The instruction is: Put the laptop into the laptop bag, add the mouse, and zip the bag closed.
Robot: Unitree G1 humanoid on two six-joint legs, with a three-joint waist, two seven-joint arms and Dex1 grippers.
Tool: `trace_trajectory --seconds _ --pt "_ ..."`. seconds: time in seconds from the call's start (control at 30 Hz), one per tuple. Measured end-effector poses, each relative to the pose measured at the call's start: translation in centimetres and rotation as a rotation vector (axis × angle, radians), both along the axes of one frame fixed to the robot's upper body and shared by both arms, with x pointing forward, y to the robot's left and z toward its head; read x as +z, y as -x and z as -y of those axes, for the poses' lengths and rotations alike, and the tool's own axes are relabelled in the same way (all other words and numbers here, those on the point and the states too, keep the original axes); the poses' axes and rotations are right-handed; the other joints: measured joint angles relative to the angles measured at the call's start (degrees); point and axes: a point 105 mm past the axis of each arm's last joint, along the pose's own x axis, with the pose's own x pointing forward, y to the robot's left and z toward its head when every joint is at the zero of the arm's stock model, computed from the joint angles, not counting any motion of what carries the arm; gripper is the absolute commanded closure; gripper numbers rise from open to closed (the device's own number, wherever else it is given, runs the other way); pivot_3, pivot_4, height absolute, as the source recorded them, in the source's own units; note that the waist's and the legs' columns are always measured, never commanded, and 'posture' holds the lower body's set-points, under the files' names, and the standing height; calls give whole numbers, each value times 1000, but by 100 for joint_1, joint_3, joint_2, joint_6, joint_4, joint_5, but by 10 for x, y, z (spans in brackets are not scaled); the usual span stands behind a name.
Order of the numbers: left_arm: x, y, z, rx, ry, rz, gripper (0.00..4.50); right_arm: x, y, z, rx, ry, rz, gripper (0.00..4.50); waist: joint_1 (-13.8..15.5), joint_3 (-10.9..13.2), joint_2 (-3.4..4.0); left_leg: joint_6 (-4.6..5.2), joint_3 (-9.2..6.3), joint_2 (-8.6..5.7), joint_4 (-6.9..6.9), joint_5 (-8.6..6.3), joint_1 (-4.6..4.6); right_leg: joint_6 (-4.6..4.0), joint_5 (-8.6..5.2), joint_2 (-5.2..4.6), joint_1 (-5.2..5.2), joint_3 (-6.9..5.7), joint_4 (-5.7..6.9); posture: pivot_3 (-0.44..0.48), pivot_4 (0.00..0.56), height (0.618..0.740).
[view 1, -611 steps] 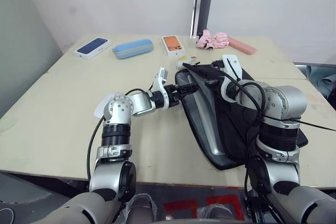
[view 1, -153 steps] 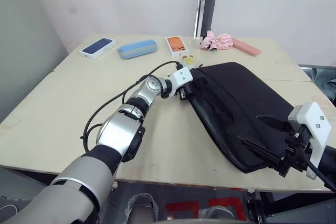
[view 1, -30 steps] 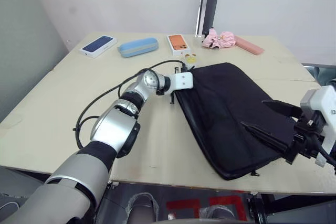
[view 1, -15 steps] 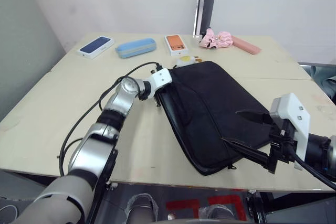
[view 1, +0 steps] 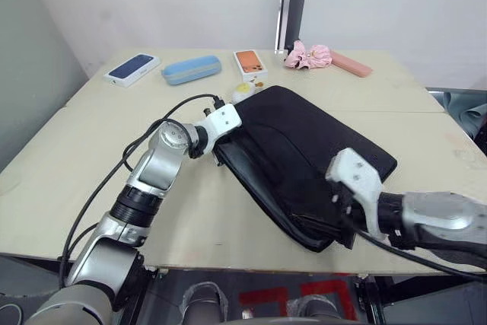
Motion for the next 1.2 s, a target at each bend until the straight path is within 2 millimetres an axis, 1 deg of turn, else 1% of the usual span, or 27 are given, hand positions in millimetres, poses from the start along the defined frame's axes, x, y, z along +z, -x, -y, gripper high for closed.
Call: trace_trajectory --seconds 0.07,0.1,0.2,0.3,0.4,0.47,0.53,0.57,0.67,0.93,1.03,1.1,1.13,1.17,1.2 --pt "-1 3 -5 -19 -24 -18 4457 -4 -3 1 -31 22 6 0 -3 0 1 -10 0 3 -8 -1 7 -4 -3 4 0 1 2 0 150 740" --pt "-2 4 -7 -25 -34 -27 4457 -5 -2 -2 -28 15 -1 0 -2 -1 1 -12 0 4 -9 -2 9 -7 -5 4 0 1 5 0 150 740" --pt "-3 6 -7 -39 -38 -37 4457 -10 9 -10 1 24 -24 0 16 -1 3 -13 1 4 -10 -2 10 -7 -5 4 2 1 4 0 150 740" --pt "-2 7 -8 -57 -44 -50 4457 -18 13 -6 -24 35 -79 0 27 -1 3 -13 2 4 -9 -2 17 -5 -3 4 4 4 7 0 150 740" --pt "-3 9 -7 -76 -52 -63 4457 -22 23 -9 -31 -79 -189 0 35 -1 3 -15 6 5 -9 -4 22 -6 -4 3 5 6 10 0 150 740" --pt "-3 9 -6 -83 -52 -66 4457 -22 28 -14 -15 -119 -214 0 35 -2 3 -15 6 5 -7 -3 23 -6 -4 3 6 7 12 0 150 740" --pt "-2 9 -3 -91 -52 -66 4457 -25 27 -12 -22 -98 -208 0 38 -2 3 -15 6 5 -4 -3 23 -4 -3 3 8 6 14 0 150 740" --pt "-3 10 -1 -96 -45 -72 4457 -33 25 -8 -34 -41 -194 0 60 -2 4 -15 5 4 -2 -3 26 -4 -3 2 11 6 15 0 150 740" --pt "-5 10 2 -98 -38 -88 4457 -41 25 -3 -35 39 -154 0 83 -4 3 -15 5 4 0 -3 29 -3 -3 2 16 7 16 0 150 740" --pt "-6 13 5 -103 -6 -124 4457 -52 28 9 18 203 -38 0 107 -9 1 -16 8 2 -2 -5 81 -1 -3 -2 66 12 14 0 150 740" --pt "-6 13 4 -101 -5 -126 4500 -53 25 12 24 216 -11 779 94 -9 1 -8 9 2 0 -9 85 0 -3 -2 69 15 16 0 150 740" --pt "-5 13 5 -103 -2 -126 4500 -52 22 14 24 216 0 1493 93 -9 1 -5 9 2 0 -11 85 1 -2 -2 69 15 16 0 150 740" --pt "-5 13 5 -103 -1 -127 4500 -52 23 14 28 213 0 1772 91 -9 1 -4 9 2 0 -11 85 1 -2 -2 69 15 16 0 150 740" --pt "-5 13 4 -104 1 -128 4500 -51 22 14 34 212 0 2196 83 -9 1 -4 10 1 0 -11 85 1 -2 -2 69 16 16 0 150 740" --pt "-4 13 4 -108 5 -130 4500 -51 22 16 40 212 0 2427 81 -9 1 -3 9 1 0 -12 85 0 -2 -2 68 15 16 0 150 740"
